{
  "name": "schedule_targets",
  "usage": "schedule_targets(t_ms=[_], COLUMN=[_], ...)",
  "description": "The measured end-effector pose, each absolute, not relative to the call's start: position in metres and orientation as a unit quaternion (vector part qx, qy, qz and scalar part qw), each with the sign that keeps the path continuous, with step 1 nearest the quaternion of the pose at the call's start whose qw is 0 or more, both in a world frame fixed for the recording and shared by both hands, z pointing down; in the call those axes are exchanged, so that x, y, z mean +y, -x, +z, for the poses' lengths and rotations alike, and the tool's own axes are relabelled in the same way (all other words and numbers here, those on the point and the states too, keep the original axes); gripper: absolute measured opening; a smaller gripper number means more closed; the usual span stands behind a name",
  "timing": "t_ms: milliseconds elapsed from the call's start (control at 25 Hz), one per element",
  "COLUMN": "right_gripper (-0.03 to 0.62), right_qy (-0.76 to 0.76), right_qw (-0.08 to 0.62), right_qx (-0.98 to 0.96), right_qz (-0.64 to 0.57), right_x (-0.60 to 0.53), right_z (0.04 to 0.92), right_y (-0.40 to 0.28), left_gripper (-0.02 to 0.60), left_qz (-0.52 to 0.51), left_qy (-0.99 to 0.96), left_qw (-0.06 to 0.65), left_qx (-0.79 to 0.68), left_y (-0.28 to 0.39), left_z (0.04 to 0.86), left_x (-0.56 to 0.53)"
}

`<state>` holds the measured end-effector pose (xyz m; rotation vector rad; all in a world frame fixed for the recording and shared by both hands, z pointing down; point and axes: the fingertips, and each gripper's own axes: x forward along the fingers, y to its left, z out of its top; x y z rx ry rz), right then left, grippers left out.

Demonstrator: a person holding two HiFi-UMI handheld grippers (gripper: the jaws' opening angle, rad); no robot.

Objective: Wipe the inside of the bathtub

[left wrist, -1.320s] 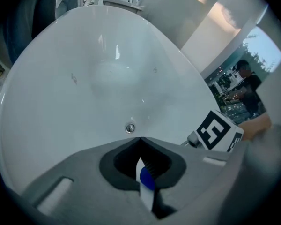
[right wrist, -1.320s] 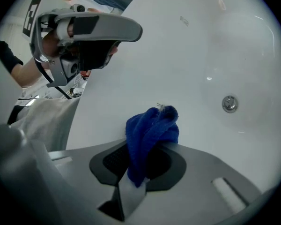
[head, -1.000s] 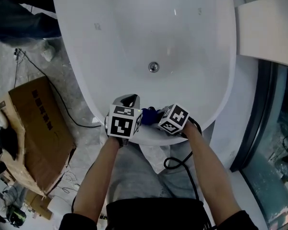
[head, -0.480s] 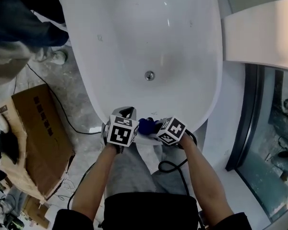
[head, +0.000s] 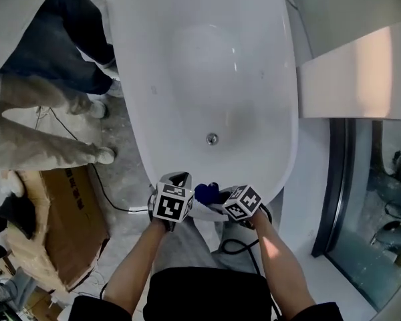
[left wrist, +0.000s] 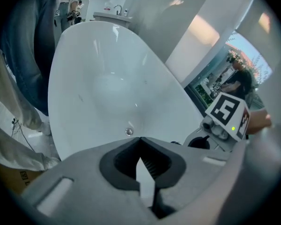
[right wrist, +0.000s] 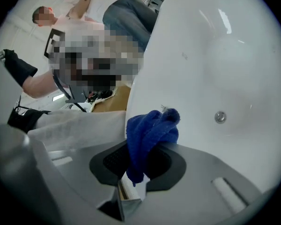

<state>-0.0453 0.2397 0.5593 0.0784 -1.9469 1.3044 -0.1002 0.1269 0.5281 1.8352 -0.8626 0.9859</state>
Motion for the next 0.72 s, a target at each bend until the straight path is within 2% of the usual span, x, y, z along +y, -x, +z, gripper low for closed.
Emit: schedule_targets(t_ms=[520,720], right_gripper=[0.081,0.081], right_qy=[-0.195,-0.251], right_qw=[0.326,0.3], right_qx=[-0.829,-0.844], right_qz=[0.41,0.367], right_x=[0.131,0.088], right_z=[0.472,0.436], right_y=[0.042,0.039], left_gripper=[0.005,0.005], left_qz=[0.346,0.336], left_qy=[-0.755,-0.762], left_qw=[0.379,0.32], left_qx=[-0.408,-0.451], left_y=[0.093,0.096], left_z=[0.435,0.387], left_x=[0.075,0.039])
